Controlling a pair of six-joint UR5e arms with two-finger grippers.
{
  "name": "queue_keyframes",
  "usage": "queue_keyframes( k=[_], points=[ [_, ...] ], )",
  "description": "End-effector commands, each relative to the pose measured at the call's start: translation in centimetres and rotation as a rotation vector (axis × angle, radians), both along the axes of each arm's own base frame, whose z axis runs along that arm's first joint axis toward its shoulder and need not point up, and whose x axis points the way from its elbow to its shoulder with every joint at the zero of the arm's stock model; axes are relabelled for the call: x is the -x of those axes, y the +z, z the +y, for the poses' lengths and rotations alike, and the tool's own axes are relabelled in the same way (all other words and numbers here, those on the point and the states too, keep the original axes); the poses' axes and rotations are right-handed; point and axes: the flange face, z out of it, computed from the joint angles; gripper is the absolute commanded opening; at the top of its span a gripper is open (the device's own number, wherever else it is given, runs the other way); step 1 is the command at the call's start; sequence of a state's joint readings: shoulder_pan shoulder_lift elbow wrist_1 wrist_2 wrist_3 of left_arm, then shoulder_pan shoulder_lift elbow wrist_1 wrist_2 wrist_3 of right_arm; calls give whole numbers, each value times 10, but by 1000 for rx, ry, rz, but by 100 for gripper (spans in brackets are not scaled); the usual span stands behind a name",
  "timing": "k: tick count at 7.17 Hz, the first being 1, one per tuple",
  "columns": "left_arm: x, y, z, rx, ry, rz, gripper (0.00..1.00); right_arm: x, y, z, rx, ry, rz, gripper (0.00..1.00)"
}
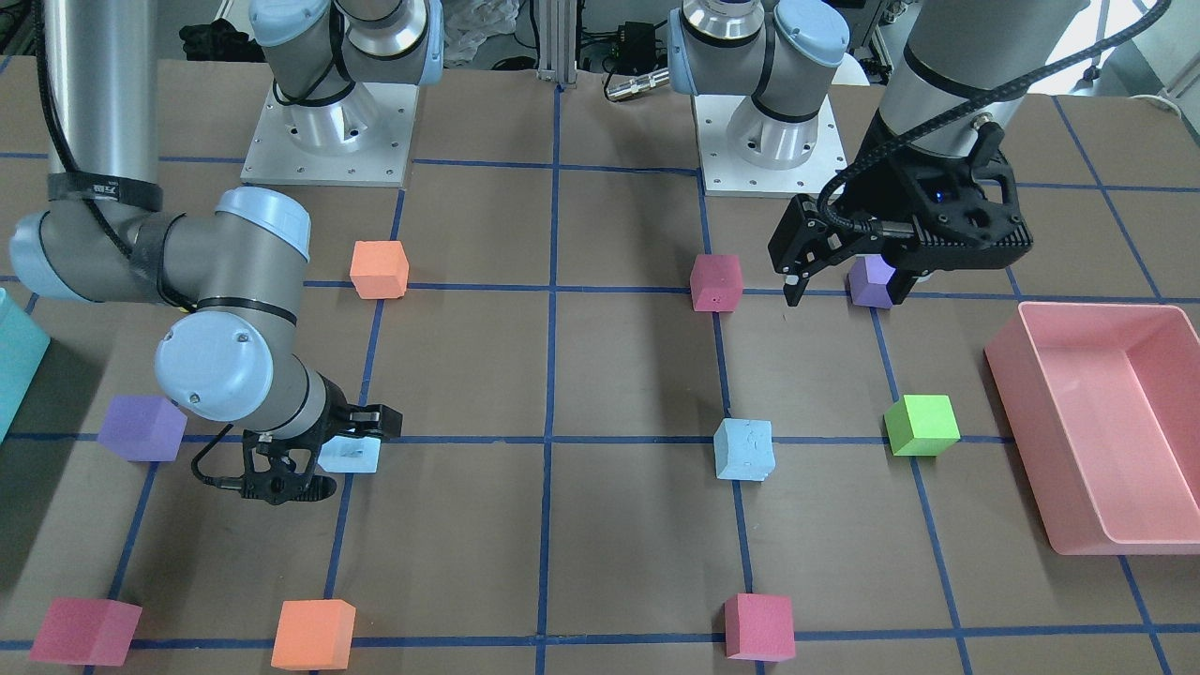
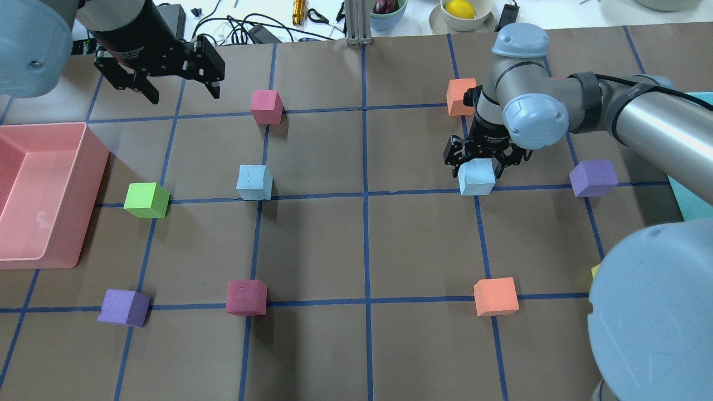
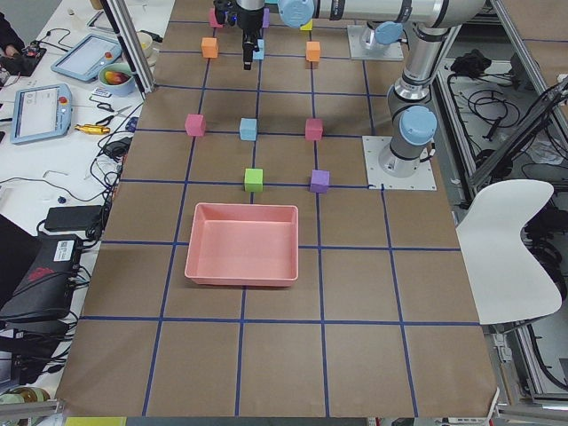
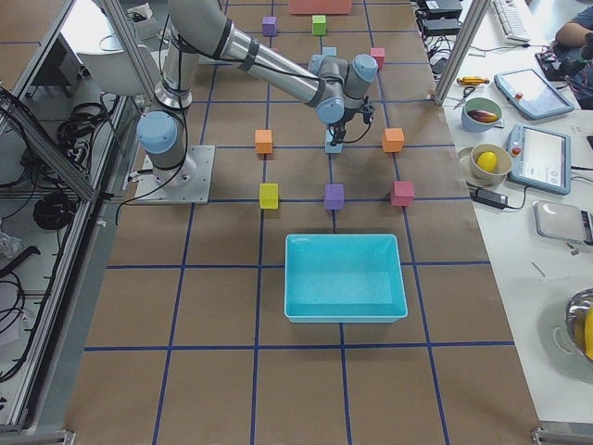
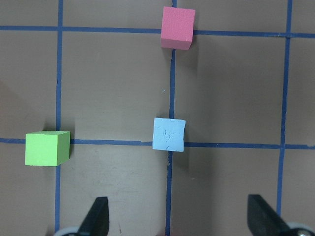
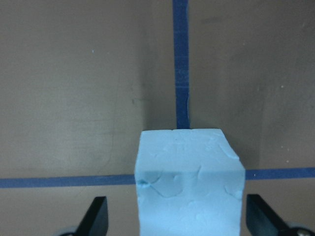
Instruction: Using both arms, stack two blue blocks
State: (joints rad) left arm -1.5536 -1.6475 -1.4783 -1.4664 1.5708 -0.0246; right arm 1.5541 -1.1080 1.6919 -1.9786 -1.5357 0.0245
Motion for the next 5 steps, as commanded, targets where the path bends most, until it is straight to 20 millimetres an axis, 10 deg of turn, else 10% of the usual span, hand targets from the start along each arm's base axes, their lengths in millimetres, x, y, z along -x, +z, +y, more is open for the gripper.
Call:
queue_keyframes(
  k=[1, 3, 5],
  points=[
    [0, 0, 0, 0, 0, 0, 100, 0, 0, -3, 49, 3, 0, 51],
    [-1, 0, 0, 0, 1, 0, 100, 0, 0, -2, 43, 1, 0, 0],
    [-1, 1, 0, 1, 1, 0, 100, 0, 9, -3, 52, -6, 5, 0]
  ],
)
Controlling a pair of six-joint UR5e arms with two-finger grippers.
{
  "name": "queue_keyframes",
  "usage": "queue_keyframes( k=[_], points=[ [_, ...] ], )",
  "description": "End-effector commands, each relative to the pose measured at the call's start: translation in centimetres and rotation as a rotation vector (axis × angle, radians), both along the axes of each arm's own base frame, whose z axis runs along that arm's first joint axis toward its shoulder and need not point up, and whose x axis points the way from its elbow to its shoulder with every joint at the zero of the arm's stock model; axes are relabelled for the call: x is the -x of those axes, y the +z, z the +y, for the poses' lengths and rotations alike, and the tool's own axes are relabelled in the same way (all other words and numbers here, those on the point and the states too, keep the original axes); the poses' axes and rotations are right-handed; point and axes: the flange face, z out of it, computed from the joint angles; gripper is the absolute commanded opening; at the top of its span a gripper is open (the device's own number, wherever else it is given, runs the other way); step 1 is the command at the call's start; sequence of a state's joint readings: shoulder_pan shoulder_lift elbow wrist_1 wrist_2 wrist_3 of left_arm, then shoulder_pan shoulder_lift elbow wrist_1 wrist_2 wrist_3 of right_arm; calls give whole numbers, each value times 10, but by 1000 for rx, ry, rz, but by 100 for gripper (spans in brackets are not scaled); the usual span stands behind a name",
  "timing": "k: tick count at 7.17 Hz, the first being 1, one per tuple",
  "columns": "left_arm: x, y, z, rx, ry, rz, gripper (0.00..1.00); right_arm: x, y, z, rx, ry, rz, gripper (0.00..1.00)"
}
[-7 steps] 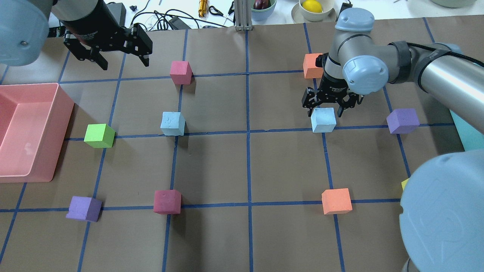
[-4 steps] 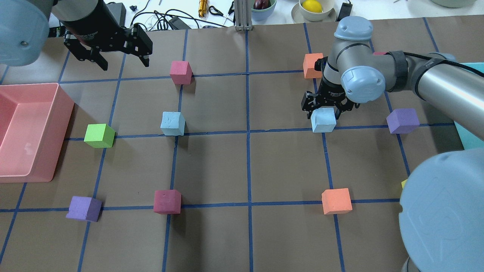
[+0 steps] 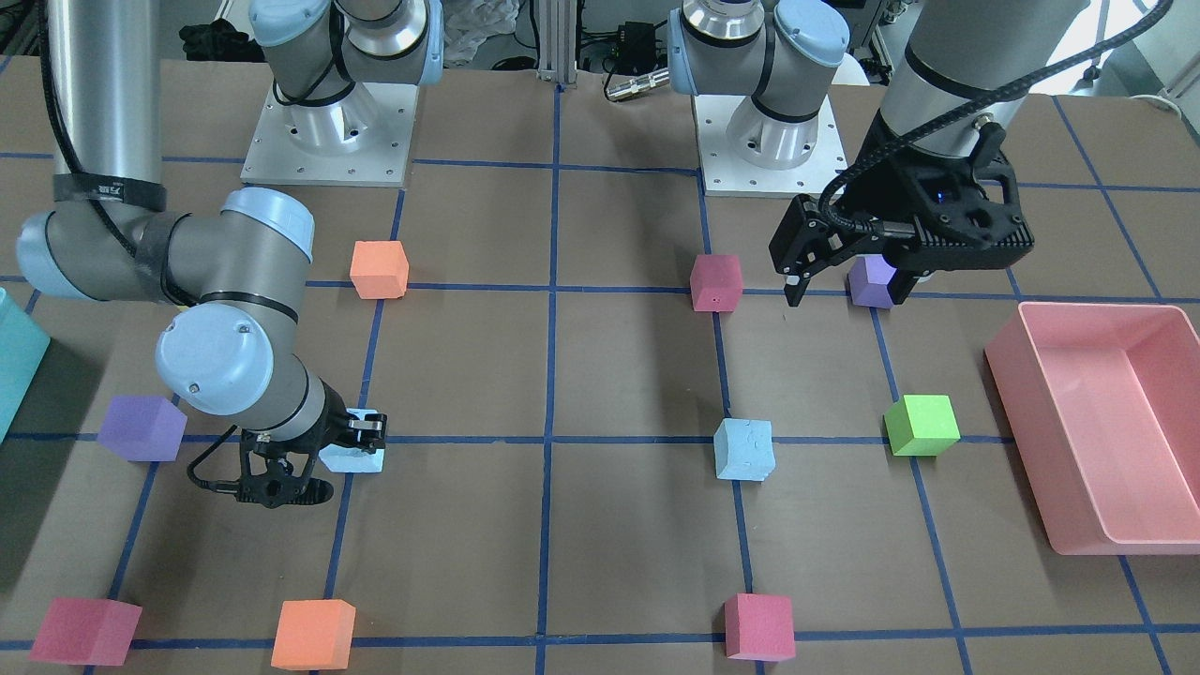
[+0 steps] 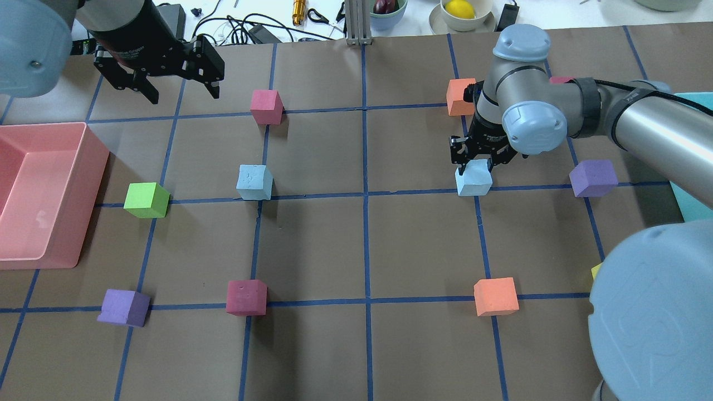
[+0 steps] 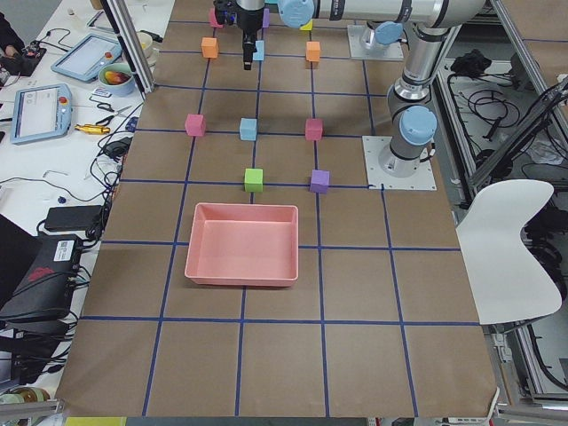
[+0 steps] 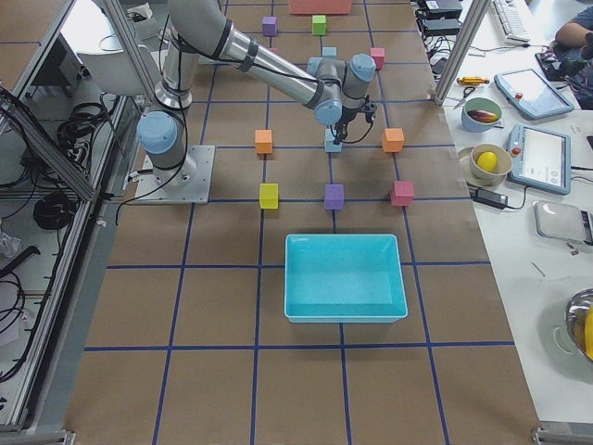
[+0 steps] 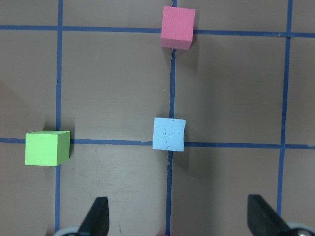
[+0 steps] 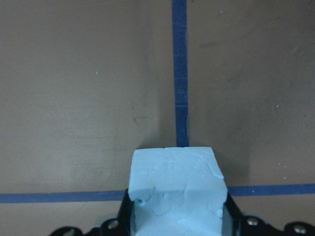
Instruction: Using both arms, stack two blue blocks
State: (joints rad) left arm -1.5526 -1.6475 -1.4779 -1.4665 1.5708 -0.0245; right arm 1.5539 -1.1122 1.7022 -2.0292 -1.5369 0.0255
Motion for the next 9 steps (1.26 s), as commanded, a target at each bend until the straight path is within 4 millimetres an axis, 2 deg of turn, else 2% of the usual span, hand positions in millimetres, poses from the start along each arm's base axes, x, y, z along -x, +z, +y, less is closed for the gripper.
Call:
queue_keyframes(
  k=[1, 2, 3, 4, 5, 6, 9],
  points=[
    [0, 0, 0, 1, 0, 0, 100, -1, 19, -1, 22, -9, 3, 0],
    [0, 0, 0, 1, 0, 0, 100, -19, 52, 10, 31, -23, -23, 0],
    [0, 0, 0, 1, 0, 0, 100, -59, 73, 28, 26, -19, -62, 0],
    [0, 0, 0, 1, 0, 0, 100, -108, 75, 47, 20, 0, -60, 0],
    [0, 0, 0, 1, 0, 0, 100, -149, 73, 65, 16, -10, -53, 0],
    [0, 0, 0, 1, 0, 0, 100, -176, 67, 79, 7, -14, -45, 0],
    [0, 0, 0, 1, -1, 0, 100, -230, 28, 90, 33, 11, -49, 0]
  ],
)
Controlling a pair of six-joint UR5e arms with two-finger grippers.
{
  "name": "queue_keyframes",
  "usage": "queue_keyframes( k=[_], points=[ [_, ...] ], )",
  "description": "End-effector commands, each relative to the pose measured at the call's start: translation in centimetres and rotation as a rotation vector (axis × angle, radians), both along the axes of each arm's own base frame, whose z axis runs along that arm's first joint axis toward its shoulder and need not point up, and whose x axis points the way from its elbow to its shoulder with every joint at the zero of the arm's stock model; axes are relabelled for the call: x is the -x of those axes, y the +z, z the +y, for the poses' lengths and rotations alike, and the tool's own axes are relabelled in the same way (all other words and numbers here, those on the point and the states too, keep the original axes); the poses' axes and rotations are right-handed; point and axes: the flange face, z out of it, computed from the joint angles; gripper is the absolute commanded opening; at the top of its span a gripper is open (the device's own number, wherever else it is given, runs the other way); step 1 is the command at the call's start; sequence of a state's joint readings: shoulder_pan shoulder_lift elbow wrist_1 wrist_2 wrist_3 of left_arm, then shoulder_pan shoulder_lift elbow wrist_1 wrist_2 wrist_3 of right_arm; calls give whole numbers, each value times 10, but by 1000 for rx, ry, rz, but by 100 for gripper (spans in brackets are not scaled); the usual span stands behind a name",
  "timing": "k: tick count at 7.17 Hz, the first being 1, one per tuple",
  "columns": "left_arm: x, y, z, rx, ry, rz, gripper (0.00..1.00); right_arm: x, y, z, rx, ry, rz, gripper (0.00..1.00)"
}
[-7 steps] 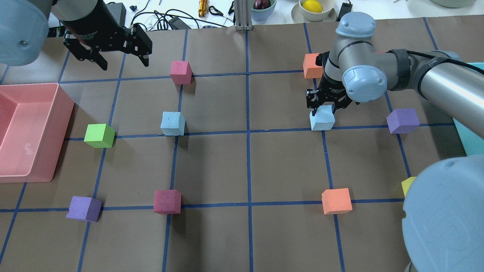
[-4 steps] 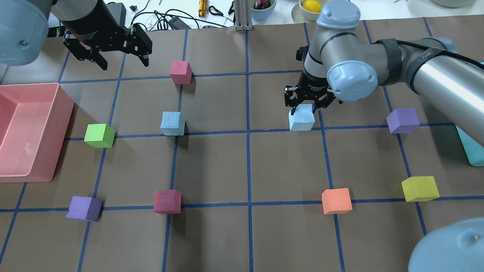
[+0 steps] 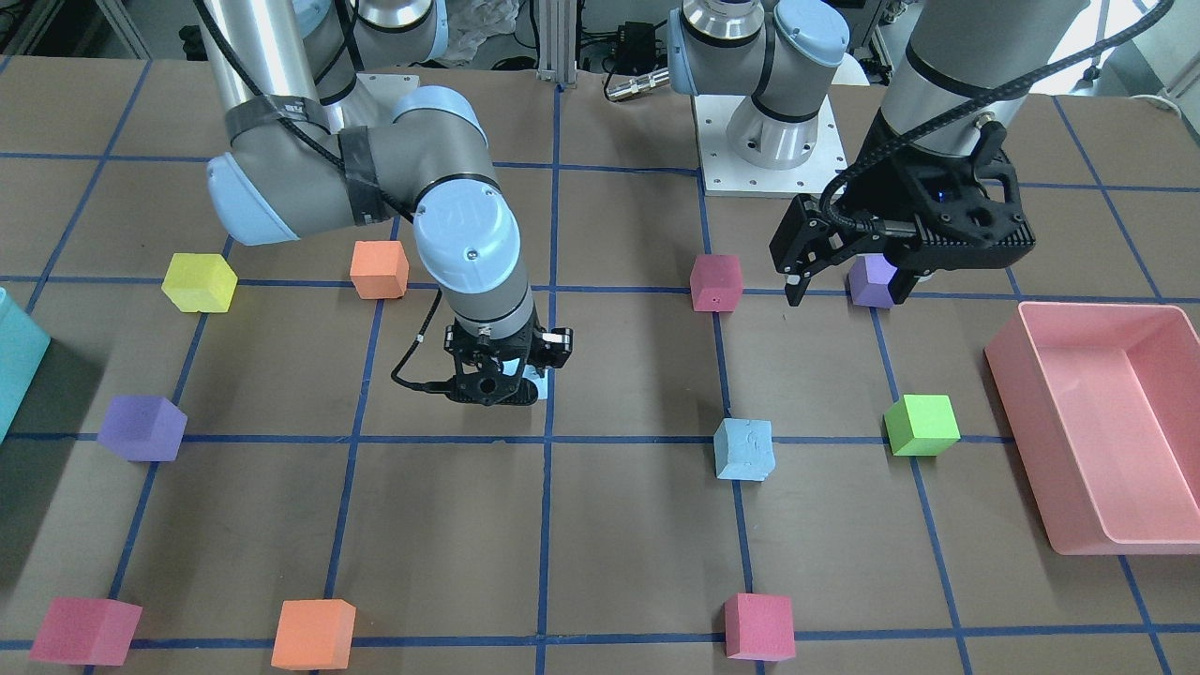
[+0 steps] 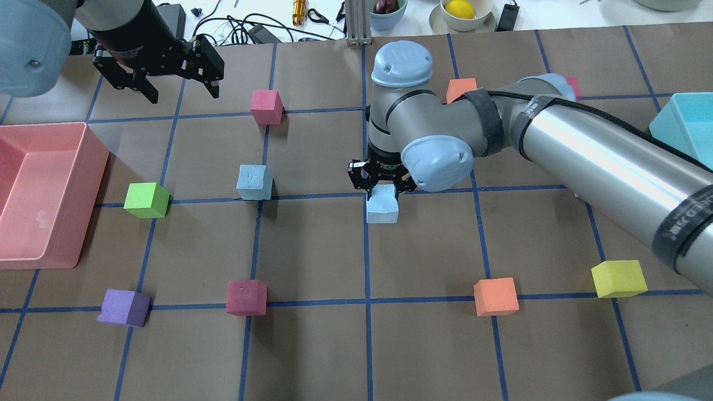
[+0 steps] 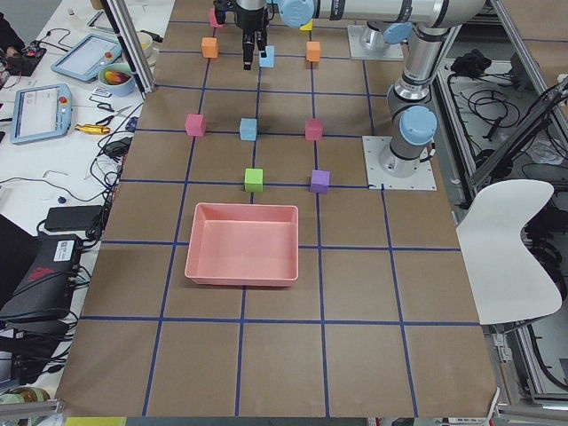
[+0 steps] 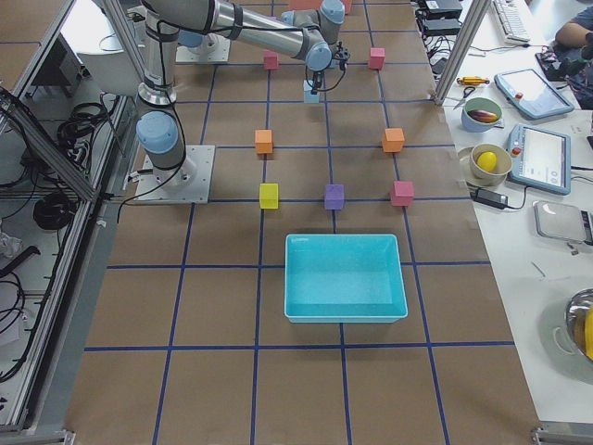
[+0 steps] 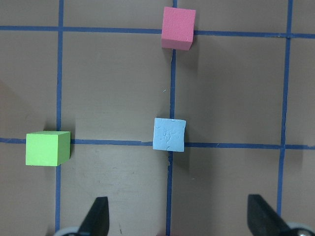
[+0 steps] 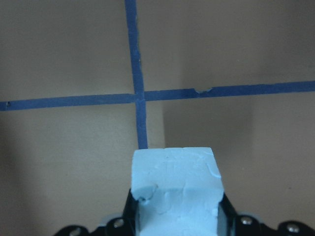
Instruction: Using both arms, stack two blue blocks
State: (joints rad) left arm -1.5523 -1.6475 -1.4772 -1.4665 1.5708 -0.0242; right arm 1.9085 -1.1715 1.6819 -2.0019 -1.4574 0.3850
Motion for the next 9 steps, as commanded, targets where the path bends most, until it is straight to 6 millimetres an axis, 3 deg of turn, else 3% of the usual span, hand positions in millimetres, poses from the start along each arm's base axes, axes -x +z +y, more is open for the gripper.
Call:
queue_keyframes(
  k=[1, 3, 7, 8, 9],
  points=[
    [0, 0, 0, 2, 0, 0, 100, -26, -22, 8, 7, 32, -2, 0],
    [0, -1, 0, -1, 0, 0, 100, -25, -41, 13, -28, 34, 14, 0],
    [1, -9, 4, -21, -2, 3, 100, -27, -37, 8, -12, 33, 4, 2],
    [0, -34, 4, -67, -1, -3, 100, -26, -41, 9, -16, 35, 5, 3],
    [-2, -57, 2, -77, 2, -5, 100, -26, -46, 8, -21, 34, 11, 13]
  ],
)
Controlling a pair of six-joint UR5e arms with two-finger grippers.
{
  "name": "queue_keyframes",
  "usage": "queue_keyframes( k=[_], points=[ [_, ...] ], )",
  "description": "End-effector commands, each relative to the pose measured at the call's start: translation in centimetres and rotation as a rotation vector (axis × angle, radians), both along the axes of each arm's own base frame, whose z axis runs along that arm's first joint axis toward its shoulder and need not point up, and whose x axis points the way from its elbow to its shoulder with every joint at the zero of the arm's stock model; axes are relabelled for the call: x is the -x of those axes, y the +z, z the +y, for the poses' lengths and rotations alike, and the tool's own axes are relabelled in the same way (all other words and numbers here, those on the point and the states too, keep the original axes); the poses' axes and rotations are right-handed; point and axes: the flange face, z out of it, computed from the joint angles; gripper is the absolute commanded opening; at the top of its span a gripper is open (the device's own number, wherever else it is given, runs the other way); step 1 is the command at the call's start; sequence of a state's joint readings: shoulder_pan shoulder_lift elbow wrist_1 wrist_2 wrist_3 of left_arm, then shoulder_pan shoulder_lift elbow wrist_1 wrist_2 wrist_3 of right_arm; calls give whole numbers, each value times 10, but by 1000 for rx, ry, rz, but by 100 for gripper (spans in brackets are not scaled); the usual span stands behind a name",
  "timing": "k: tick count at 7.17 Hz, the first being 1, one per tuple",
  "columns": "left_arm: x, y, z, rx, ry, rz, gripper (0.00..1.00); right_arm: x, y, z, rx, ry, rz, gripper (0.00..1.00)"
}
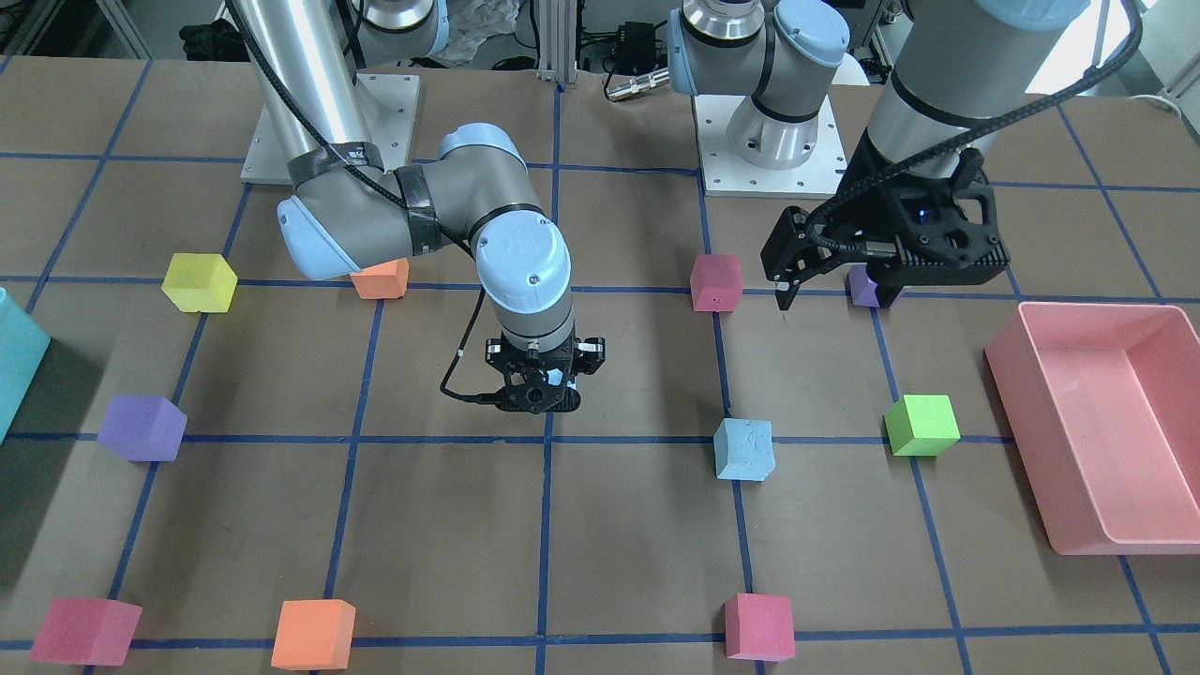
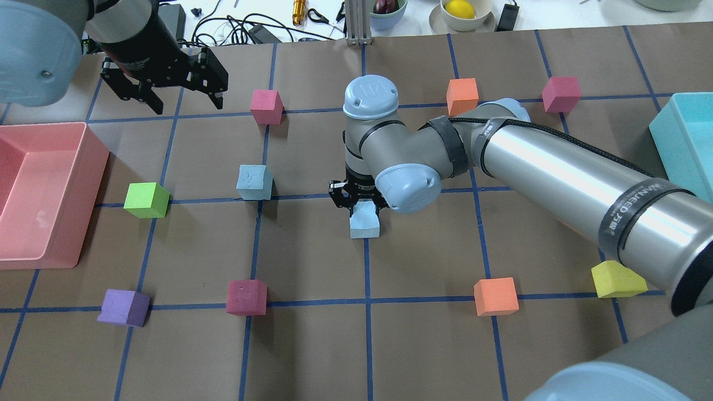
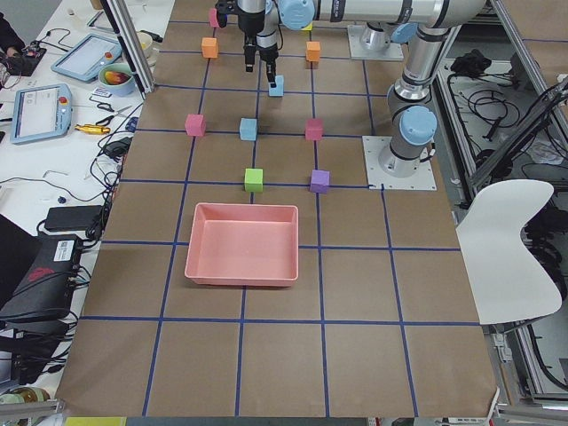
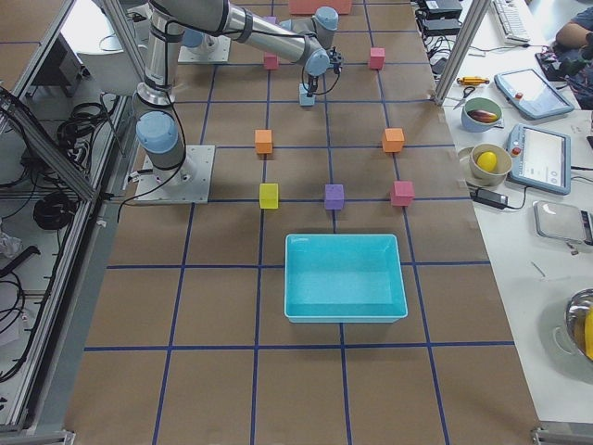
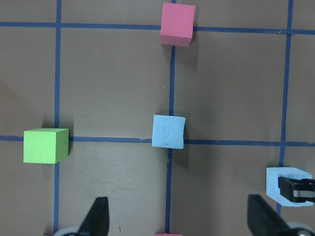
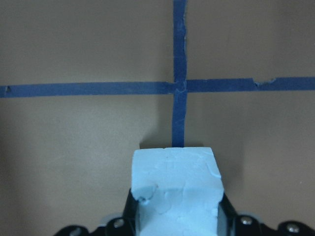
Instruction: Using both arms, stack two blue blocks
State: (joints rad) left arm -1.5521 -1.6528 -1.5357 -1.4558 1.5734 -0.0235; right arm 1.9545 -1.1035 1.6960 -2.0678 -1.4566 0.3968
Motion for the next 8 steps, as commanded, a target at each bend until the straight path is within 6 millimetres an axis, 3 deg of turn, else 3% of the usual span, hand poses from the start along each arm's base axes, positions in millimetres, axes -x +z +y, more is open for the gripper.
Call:
queue_keyframes(
  k=[1, 2, 4, 5, 6, 7, 8],
  points=[
    [-4, -46, -9, 8, 4, 1, 100, 1, -5, -2, 8, 1, 11, 74],
    [-5, -88, -13, -22, 2, 4, 100, -1, -2, -6, 51, -1, -5, 100],
    [-5, -164, -20, 1, -24, 2, 100, 1, 8, -11, 70, -5, -6, 100],
    [-5, -200, -23, 4, -24, 3, 100, 12, 22, -19, 81, -24, -8, 100],
    [-5, -224, -25, -13, -24, 4, 100, 34, 54, -30, 131, -48, -4, 100],
    [-5, -237, -27, -33, -22, 3, 100, 77, 88, -41, 130, -95, 4, 100],
    [-5, -247, -32, -34, -24, 2, 100, 119, 122, -42, 139, -35, 0, 100]
  ],
)
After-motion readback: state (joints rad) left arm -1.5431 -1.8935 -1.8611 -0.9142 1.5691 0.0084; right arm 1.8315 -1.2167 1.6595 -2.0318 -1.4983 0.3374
